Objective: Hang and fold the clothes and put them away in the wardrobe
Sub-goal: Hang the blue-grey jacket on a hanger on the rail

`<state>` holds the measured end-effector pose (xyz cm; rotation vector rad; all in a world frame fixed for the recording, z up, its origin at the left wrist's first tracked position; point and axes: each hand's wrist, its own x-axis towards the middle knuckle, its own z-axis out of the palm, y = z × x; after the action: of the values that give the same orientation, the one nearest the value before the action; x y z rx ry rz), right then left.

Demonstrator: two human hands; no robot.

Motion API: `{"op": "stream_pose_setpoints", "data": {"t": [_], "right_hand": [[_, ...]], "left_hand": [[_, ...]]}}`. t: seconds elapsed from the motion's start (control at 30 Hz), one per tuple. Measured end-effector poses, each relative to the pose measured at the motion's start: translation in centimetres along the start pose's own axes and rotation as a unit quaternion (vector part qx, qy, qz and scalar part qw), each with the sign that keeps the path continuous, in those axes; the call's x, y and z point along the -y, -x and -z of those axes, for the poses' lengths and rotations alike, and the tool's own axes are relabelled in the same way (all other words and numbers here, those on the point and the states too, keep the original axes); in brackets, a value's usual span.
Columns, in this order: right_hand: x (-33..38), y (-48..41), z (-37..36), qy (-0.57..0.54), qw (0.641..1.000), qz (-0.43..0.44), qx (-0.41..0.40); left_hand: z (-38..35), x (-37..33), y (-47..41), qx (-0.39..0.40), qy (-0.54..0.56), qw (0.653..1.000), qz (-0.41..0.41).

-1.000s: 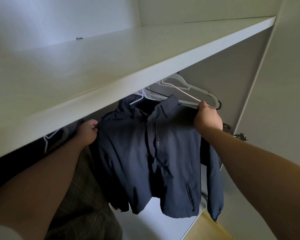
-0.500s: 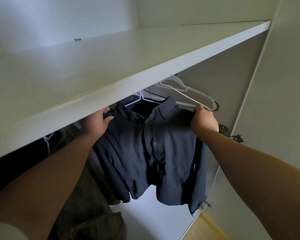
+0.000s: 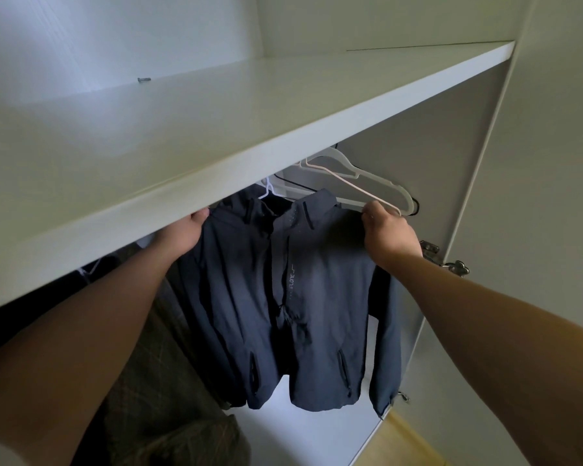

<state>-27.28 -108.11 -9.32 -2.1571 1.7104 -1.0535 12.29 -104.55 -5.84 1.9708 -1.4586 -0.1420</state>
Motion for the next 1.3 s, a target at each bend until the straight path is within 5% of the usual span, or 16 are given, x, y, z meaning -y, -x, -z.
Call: {"op": "stream_pose_setpoints", "data": {"t": [0.17, 0.7, 1.3], "right_hand": [[0.0, -0.4, -0.1, -0.030, 0.997, -0.047, 0.055], [1.6, -1.2, 0.8, -0.025, 0.998, -0.037, 0.053], [1.2, -2.3, 1.2, 0.020, 0.998, -0.018, 0.060]], "left_hand": [[-1.0, 0.3, -0.8, 0.054, 0.095, 0.992, 0.057], [-1.0, 2.8, 2.3, 0.010, 0.014, 0.999, 0.039], [-1.4, 6.2, 3.3, 0.059, -0.072, 0.996, 0.011]]}}
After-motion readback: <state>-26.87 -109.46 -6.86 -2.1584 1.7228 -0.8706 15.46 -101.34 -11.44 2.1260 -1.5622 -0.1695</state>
